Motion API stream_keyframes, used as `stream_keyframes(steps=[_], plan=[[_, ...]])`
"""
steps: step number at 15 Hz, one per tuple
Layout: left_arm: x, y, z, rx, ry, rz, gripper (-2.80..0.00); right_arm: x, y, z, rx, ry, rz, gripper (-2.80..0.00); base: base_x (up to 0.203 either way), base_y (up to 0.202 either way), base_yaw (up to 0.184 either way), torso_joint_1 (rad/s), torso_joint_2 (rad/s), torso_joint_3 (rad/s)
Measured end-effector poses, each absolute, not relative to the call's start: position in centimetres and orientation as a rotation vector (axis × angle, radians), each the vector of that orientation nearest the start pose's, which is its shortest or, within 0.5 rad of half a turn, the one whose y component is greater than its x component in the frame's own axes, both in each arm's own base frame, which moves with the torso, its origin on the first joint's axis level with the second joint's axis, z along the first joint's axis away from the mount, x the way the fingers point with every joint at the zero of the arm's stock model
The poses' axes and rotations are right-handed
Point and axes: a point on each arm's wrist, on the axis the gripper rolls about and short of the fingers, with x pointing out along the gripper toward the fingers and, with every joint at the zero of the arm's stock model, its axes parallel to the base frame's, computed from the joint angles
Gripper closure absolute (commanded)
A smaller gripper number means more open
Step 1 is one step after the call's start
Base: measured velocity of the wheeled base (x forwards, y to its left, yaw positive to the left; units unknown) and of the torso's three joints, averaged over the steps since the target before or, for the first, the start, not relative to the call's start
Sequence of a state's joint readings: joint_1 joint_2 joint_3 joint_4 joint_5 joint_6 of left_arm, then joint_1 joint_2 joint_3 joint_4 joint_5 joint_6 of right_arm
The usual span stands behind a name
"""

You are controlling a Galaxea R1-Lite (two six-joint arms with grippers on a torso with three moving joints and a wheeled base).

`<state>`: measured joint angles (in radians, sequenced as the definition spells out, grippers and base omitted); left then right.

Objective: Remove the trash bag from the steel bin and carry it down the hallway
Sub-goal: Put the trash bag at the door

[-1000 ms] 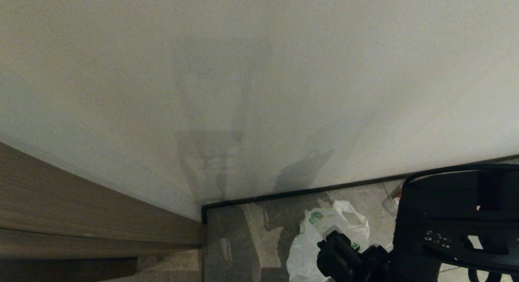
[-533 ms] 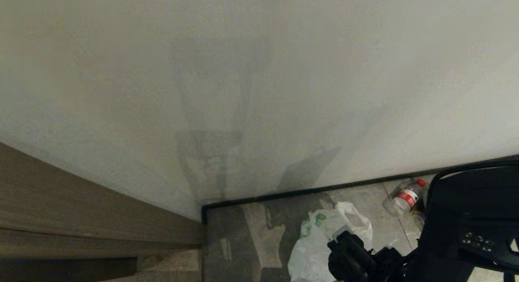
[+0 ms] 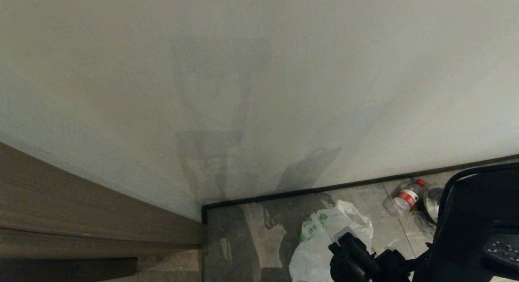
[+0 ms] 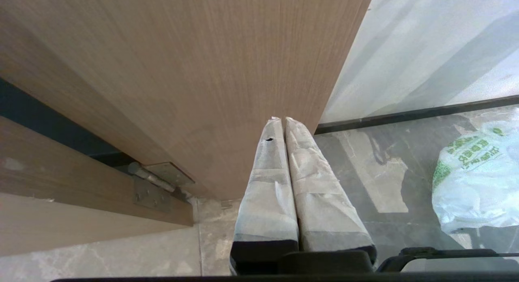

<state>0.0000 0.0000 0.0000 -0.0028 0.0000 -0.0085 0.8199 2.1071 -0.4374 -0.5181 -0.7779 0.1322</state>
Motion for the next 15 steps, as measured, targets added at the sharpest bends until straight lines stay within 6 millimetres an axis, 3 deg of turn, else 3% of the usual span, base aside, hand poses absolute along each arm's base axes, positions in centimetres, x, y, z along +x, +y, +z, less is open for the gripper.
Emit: stream_keyframes(steps=[5, 8, 13, 15], plan=[[-2.3, 0.0, 7.6, -0.009, -0.002, 0.0, 0.0, 17.2, 16.4, 1.6, -0.608, 0.737, -0.016, -2.8, 0.0, 0.0, 0.0, 0.0, 0.0, 0.0], [-2.3, 0.0, 7.6, -0.009, -0.002, 0.0, 0.0, 17.9, 17.3, 2.4, -0.548, 0.697, -0.013, -2.8, 0.0, 0.0, 0.0, 0.0, 0.0, 0.0], [-2.3, 0.0, 7.6, -0.009, -0.003, 0.0, 0.0, 19.7, 19.2, 2.5, -0.505, 0.662, -0.017, -2.8, 0.0, 0.0, 0.0, 0.0, 0.0, 0.0], [-2.3, 0.0, 7.6, -0.009, -0.003, 0.0, 0.0, 19.8, 19.4, 1.5, -0.528, 0.685, -0.02, -2.8, 0.0, 0.0, 0.0, 0.0, 0.0, 0.0]])
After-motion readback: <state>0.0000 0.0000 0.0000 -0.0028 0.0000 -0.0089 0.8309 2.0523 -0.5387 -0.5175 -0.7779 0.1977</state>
